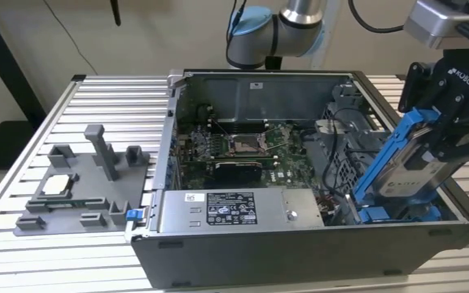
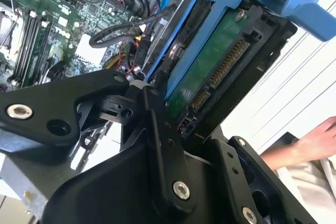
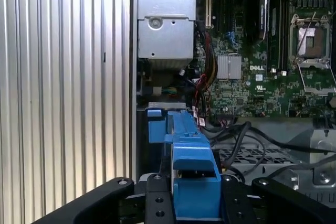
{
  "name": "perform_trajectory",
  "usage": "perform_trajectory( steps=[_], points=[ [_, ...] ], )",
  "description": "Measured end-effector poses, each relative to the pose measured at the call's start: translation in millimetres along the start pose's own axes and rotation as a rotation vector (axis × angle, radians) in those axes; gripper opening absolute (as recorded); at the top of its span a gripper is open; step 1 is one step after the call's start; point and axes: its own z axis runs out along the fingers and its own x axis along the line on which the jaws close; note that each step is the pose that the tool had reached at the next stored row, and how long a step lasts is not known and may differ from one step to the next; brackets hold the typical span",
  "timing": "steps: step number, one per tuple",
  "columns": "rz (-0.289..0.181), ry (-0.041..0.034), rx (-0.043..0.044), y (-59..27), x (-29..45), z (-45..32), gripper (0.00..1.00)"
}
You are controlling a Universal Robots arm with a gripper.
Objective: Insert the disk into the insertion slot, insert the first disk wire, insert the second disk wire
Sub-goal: 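Insert the disk into the insertion slot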
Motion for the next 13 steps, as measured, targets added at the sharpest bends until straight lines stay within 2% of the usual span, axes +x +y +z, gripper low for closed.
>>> perform_trajectory(
  steps=[4,8,13],
  points=[
    [0.000,-0.0104,-0.0002,-0.3,0.3,6.0,0.00],
    [-0.001,-0.0176,-0.0002,-0.9,0.6,12.1,0.00],
    [-0.001,-0.0235,-0.0003,-1.7,1.0,20.5,0.00]
  ],
)
